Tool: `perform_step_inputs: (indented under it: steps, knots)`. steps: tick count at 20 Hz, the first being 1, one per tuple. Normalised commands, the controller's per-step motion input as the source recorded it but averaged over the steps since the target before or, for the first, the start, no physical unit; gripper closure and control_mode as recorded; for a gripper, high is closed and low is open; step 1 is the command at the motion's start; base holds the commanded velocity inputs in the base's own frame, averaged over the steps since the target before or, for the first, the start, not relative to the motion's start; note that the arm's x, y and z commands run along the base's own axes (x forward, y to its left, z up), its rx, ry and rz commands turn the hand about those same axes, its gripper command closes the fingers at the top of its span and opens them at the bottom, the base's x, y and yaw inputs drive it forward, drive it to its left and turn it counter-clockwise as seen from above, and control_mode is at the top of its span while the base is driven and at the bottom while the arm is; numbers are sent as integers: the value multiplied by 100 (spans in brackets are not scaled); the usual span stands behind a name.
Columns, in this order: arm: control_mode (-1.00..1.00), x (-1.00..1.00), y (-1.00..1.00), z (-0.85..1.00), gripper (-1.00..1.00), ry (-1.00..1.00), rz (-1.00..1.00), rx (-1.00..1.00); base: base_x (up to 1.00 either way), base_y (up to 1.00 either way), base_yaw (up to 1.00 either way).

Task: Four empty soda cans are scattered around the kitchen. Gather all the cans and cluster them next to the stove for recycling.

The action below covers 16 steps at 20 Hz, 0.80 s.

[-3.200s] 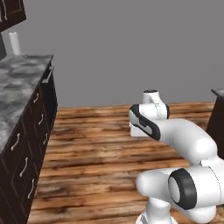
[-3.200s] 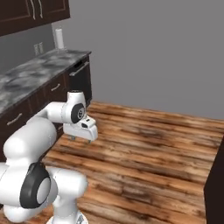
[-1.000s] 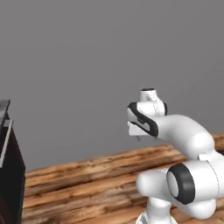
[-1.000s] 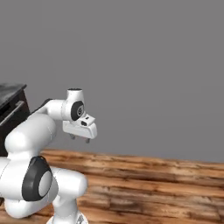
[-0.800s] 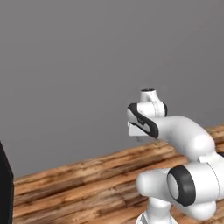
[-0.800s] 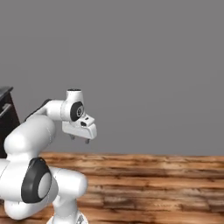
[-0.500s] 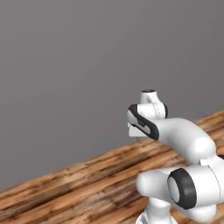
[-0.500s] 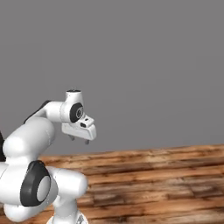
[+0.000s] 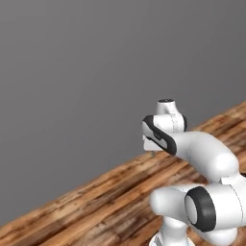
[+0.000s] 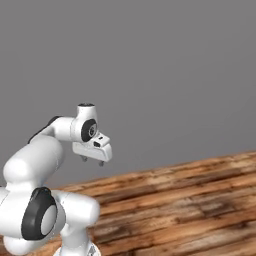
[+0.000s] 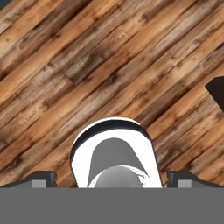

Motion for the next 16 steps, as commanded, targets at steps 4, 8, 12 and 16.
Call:
perform_step_inputs:
  steps: [4,8,12,16]
  knots:
    - [100,0,0,0,-100,0,0,0,48,-1,-23]
    - [100,0,0,0,-100,0,0,0,9,-6,-36]
    - [100,0,0,0,-100,0,0,0,8,1,-42]
    - [100,0,0,0,-100,0,0,0,32,17,-36]
